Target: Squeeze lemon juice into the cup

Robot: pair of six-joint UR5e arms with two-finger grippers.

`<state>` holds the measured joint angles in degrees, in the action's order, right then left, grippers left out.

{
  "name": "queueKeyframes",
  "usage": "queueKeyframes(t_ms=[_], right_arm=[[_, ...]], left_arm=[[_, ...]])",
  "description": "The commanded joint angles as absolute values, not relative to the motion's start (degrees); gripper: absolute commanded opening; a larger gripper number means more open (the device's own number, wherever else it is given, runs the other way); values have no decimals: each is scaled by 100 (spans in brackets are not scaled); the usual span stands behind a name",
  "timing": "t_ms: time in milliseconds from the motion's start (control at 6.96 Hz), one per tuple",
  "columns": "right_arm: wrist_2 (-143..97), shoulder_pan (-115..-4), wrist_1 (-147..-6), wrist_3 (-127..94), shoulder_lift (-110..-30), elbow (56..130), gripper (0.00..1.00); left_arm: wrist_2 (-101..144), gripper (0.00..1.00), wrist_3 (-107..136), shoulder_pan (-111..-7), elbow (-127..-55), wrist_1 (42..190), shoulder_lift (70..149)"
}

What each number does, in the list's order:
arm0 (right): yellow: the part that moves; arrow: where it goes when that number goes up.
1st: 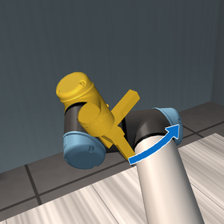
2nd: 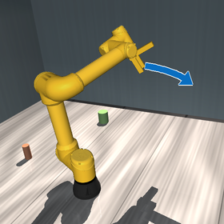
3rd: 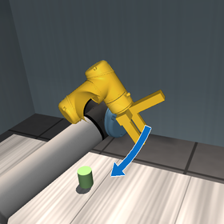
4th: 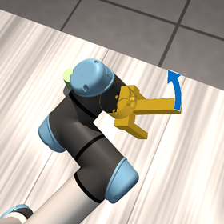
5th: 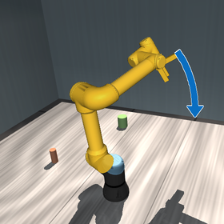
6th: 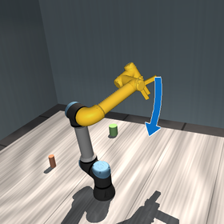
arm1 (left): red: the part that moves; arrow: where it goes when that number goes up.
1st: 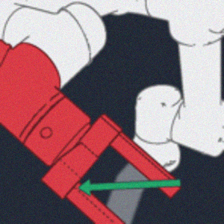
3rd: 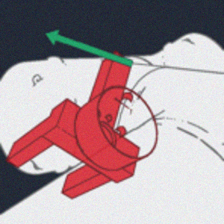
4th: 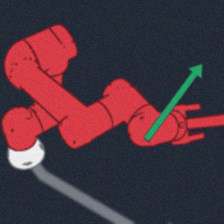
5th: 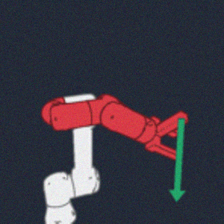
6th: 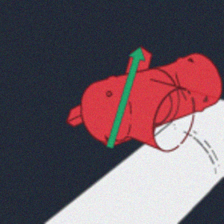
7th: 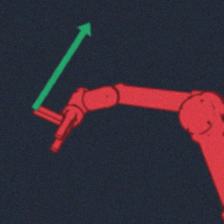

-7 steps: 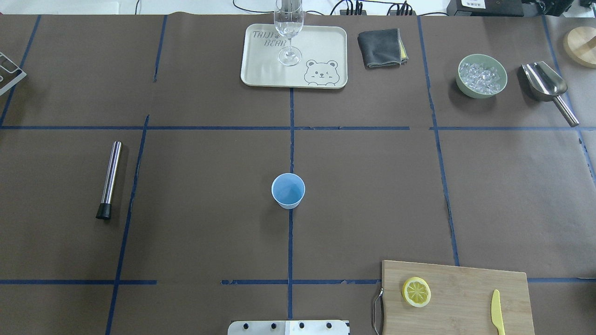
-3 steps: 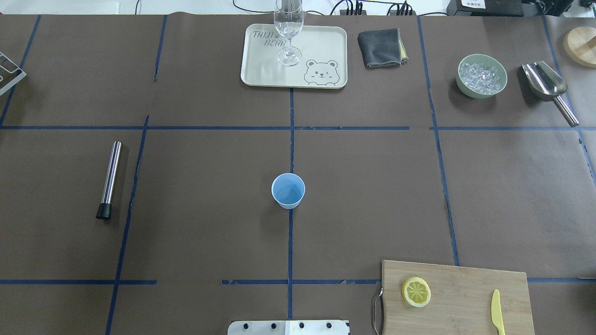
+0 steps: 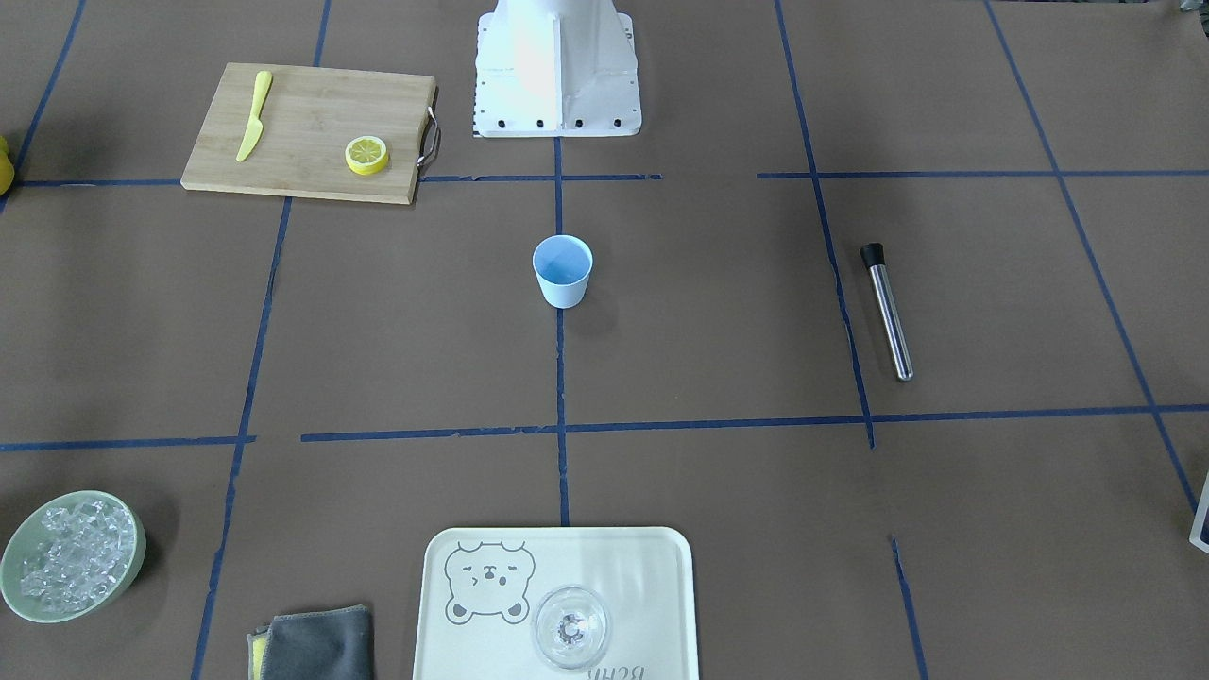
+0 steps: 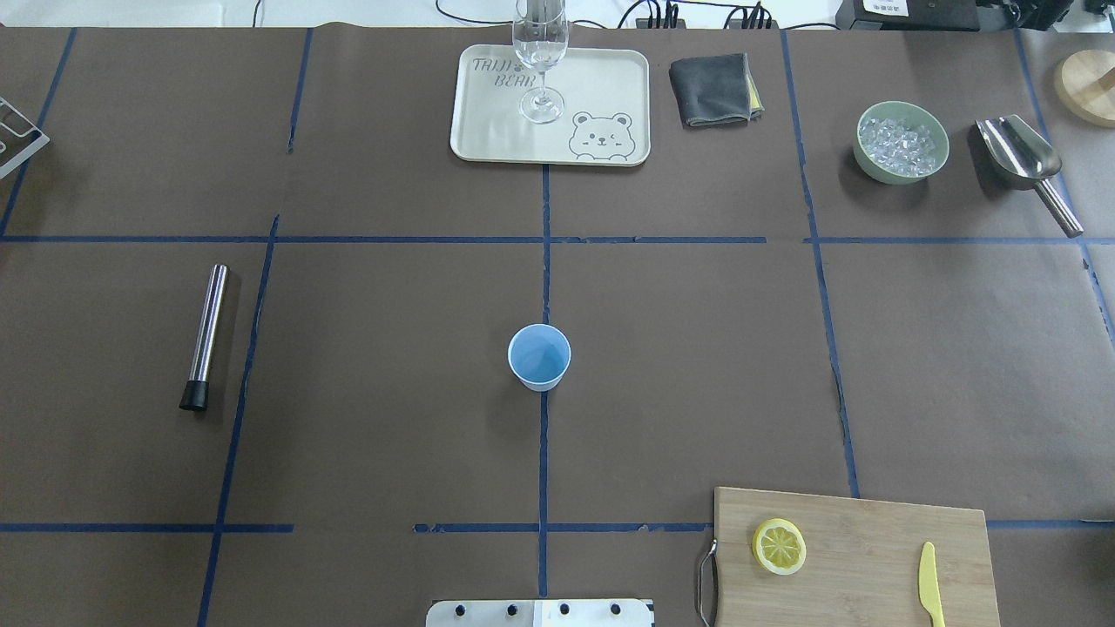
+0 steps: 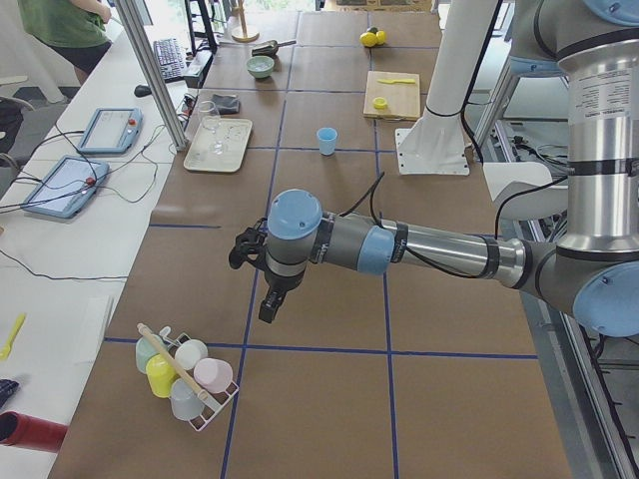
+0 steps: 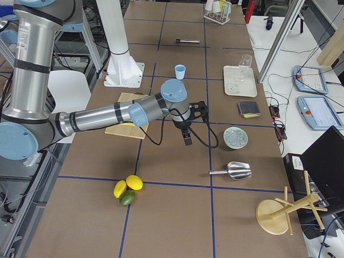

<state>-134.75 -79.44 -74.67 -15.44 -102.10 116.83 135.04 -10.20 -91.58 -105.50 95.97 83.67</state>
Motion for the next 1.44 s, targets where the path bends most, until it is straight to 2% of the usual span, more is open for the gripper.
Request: queueKeyframes(t_ms=[0, 287, 575, 862, 1293], right_arm=[[-12654, -6862, -7189, -2763, -10561, 12528, 100], [-11561, -5053, -7189, -4852, -10626, 13260, 100], [-10352, -3218, -7181, -6855, -10600, 13674, 100], [-8340, -994, -7189, -8432, -10600, 13711, 100], [-7060, 480, -7207, -9288, -10539, 13440, 100]], left_arm=[[13500, 100, -1020, -9158, -10547, 9694, 8367], [13491, 100, -1020, -9158, -10547, 9747, 8367], [13500, 100, -1020, -9158, -10547, 9747, 8367], [13500, 100, -1020, -9158, -10564, 9756, 8376], [13491, 100, -1020, -9158, -10556, 9905, 8367]])
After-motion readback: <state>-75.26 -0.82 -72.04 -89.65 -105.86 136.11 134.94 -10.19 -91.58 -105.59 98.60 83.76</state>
